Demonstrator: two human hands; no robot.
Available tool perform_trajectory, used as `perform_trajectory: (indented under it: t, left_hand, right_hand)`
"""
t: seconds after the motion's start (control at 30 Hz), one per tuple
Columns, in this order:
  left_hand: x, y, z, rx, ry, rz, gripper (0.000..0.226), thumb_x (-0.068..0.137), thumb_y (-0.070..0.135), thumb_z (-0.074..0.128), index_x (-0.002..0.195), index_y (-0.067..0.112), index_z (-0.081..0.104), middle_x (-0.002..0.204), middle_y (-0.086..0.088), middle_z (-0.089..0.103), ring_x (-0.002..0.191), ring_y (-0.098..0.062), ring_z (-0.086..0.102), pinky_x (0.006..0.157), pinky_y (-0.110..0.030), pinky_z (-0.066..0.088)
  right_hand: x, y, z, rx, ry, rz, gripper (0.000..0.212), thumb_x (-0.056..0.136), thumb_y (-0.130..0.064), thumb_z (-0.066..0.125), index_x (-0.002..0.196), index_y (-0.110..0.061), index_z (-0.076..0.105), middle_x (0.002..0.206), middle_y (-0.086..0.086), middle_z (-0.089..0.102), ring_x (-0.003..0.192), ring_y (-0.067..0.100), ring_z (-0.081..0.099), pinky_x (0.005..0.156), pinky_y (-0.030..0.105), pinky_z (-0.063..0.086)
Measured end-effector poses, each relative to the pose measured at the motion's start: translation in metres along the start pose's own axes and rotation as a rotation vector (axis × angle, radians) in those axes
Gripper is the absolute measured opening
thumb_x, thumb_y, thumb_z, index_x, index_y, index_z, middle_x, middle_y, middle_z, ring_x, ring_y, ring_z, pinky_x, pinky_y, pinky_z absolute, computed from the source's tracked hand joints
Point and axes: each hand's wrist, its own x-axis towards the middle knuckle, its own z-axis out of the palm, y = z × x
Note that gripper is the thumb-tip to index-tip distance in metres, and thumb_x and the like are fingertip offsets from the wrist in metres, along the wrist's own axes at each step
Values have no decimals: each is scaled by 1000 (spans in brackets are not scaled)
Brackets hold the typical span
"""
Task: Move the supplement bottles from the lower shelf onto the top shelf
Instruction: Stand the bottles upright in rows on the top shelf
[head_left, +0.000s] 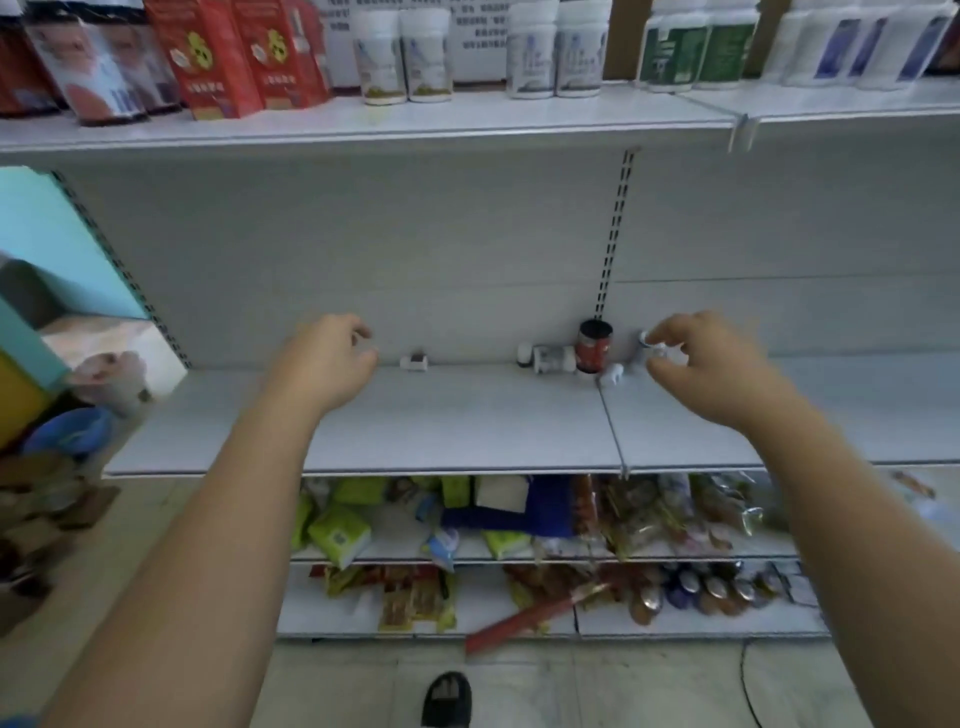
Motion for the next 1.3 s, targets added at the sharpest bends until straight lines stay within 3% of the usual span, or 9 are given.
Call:
perform_trajectory:
  t: [0.13, 0.23, 0.43, 0.6, 0.73, 0.87, 1.07, 1.2, 1.3]
  left_hand:
    - [8, -27, 52, -43, 40, -110, 32, 92, 26, 61, 123, 15, 65, 122, -8, 66, 109, -34, 61, 92, -40, 50]
    - [21, -49, 91, -110, 1, -159, 32, 91, 21, 62, 122, 14, 66, 121, -9, 67, 110, -33, 61, 90, -36, 46]
    - [90, -84, 152, -164, -163, -155, 36, 95, 23, 57, 130, 14, 60, 128, -9, 62, 115, -25, 58, 93, -32, 44]
    - [160, -104, 203, -182, -168, -158, 41, 93, 26, 61, 132, 15, 57, 135, -13, 55, 123, -31, 53, 101, -36, 43]
    - [199, -115, 248, -234, -151, -191, 53, 87, 26, 69, 135, 14, 54, 134, -19, 53, 126, -36, 51, 104, -40, 42]
    - [229, -120, 277, -247, -176, -302, 70, 86, 50, 69, 141, 14, 44, 136, -20, 52, 127, -39, 51, 103, -45, 45]
    - [258, -109, 299, -324, -51, -423, 45, 89, 43, 67, 115, 7, 61, 119, -17, 69, 111, -36, 63, 90, -40, 49]
    - [261, -108, 298, -380, -72, -432, 50, 83, 33, 78, 117, 0, 64, 119, -19, 68, 112, -34, 64, 87, -36, 46]
    - [251, -102, 293, -402, -107, -413, 37, 80, 26, 79, 106, 0, 71, 105, -19, 73, 103, -31, 68, 79, -31, 47]
  right_hand:
    - [9, 14, 63, 34, -75, 67, 40, 90, -31, 60, 128, -19, 59, 131, 15, 51, 119, 35, 48, 99, 43, 41]
    - [25, 14, 112, 111, -122, 111, 41, 90, -33, 61, 130, -24, 57, 138, 10, 48, 120, 33, 49, 102, 44, 41]
    - [89, -4, 195, 247, -139, 181, 41, 90, -27, 61, 130, -23, 56, 136, 8, 50, 103, 27, 55, 93, 33, 41]
    - [160, -12, 245, 205, -103, 209, 44, 92, -26, 58, 136, -19, 52, 140, 7, 48, 123, 28, 48, 95, 30, 37]
    - [220, -10, 285, 191, -68, 230, 47, 88, -19, 57, 134, -14, 50, 135, 12, 51, 123, 31, 44, 94, 31, 37]
    - [264, -3, 318, 15, -79, 271, 49, 86, -17, 55, 134, -12, 45, 133, 15, 52, 122, 35, 44, 96, 38, 38]
    - [285, 3, 337, -82, -32, 271, 28, 88, -19, 54, 115, -13, 50, 112, 15, 64, 112, 34, 48, 82, 38, 40]
    - [274, -9, 336, 43, -18, 219, 36, 87, -26, 61, 121, -16, 55, 112, 11, 66, 113, 32, 48, 88, 37, 39]
    - [263, -27, 330, 387, 1, 305, 38, 83, -25, 67, 119, -15, 60, 111, 7, 66, 107, 28, 54, 82, 30, 43]
